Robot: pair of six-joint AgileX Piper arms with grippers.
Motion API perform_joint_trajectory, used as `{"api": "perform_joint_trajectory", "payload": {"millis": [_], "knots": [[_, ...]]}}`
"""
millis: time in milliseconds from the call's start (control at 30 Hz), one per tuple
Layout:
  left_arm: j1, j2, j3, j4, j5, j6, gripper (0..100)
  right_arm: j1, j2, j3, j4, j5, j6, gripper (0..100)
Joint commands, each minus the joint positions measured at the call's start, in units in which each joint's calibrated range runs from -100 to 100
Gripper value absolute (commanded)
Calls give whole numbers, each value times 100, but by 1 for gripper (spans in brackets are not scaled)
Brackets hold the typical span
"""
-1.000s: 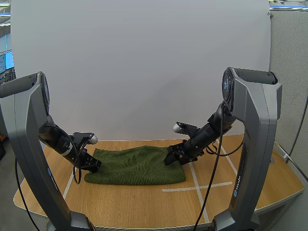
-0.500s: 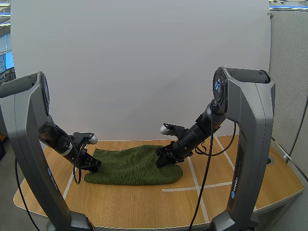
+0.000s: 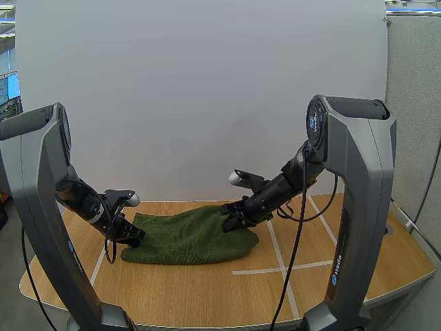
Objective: Fold the towel
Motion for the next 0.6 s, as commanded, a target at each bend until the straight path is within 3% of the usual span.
{"api": "perform_joint_trajectory", "payload": {"millis": [0, 367, 567], "knots": [[-2, 104, 24, 63, -240, 24, 0, 99, -177, -7, 145, 168, -93, 0], [-2, 104, 24, 19, -240, 24, 0, 618, -559, -7, 280, 26, -93, 0], [-2, 104, 24, 19, -240, 24, 0, 651, -863, -7, 68, -383, -93, 0]]}}
